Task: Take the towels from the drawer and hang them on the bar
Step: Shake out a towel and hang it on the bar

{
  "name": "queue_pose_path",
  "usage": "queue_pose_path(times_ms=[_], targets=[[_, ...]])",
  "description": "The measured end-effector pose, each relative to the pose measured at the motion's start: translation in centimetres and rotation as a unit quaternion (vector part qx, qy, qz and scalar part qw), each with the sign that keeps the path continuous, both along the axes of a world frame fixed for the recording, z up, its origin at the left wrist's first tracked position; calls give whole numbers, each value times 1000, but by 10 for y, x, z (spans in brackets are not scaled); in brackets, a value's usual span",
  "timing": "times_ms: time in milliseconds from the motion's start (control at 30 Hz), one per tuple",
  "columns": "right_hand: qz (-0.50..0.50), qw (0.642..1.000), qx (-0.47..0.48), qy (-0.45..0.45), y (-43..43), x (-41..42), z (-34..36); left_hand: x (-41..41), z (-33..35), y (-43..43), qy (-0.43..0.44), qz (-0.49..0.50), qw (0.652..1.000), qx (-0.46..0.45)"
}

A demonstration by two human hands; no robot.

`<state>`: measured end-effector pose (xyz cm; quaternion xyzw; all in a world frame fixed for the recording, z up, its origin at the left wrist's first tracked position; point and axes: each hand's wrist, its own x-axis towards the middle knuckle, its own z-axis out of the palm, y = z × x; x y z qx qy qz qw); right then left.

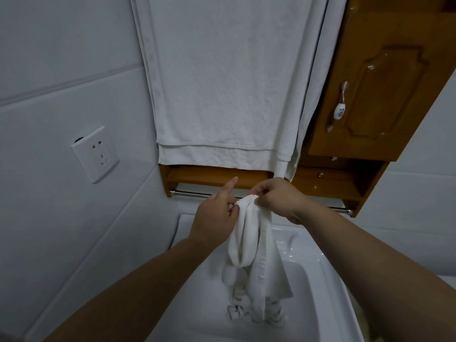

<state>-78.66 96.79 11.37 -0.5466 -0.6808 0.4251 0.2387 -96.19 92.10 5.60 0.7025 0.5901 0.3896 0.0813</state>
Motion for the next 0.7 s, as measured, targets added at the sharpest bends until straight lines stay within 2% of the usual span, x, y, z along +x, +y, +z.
queue_pose_path(times_ms=[67,200,333,433,700], targets=[[-3,998,53,-23,-1,-2,2,2,3,0,-11,6,999,-51],[49,974,172,-139,-7,-6,2,3,13,5,-57,18,987,-152],[55,969,206,-128,-10,-8,4,10,21,4,-83,-16,982,-167],[53,970,209,-116,-9,-6,6,14,25,4,-137,-32,971,-192],[15,979,192,-60,-4,4,5,16,33,6,-153,-35,971,-182]])
